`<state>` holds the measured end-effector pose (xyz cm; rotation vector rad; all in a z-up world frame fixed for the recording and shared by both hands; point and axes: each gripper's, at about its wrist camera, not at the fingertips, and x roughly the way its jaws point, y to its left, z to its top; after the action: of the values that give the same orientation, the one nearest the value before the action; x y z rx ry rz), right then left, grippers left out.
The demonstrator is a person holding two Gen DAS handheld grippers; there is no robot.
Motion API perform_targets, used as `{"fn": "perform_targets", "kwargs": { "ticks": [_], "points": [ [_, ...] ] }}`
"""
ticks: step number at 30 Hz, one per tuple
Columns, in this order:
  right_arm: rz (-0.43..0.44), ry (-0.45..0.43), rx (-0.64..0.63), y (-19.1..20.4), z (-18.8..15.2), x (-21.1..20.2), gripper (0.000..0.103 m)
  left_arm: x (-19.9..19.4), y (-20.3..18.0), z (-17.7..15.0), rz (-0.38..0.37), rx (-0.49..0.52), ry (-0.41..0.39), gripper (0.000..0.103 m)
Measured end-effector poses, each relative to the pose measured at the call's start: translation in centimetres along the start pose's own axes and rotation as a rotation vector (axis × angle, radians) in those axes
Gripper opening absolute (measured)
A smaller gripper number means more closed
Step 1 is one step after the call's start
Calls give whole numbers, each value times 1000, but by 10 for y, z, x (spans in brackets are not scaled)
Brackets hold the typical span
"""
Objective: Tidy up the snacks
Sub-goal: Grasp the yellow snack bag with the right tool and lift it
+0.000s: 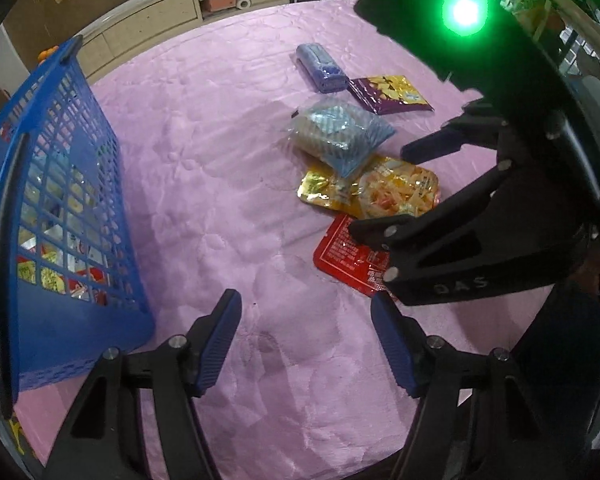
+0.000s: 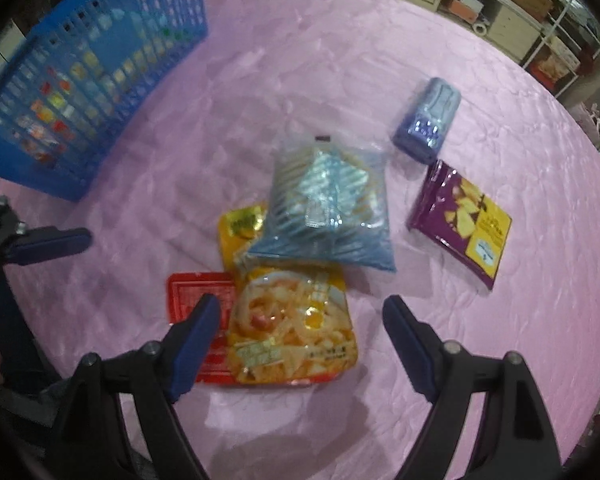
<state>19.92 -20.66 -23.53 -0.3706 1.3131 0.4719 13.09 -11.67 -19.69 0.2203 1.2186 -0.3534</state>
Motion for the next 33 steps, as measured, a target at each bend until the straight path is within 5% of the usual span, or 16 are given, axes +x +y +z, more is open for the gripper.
{"fn": "perform_targets", "kwargs": {
  "ticks": [3,8,22,33],
  "points": [
    [16,-31,-11,2,-2,-1,57,1,0,3,-7,-2,-6,66],
    [44,-58,-1,-1,-7,-11,41,-6,-3,3,-14,-12,-19,66],
    [13,-130,129,-28,-45,-55,35,-24,-17,9,-28,86,-36,67],
    [-34,-168,244,-45,-79,-72,35,5,-39,22,-88,244,34,67]
  ]
}}
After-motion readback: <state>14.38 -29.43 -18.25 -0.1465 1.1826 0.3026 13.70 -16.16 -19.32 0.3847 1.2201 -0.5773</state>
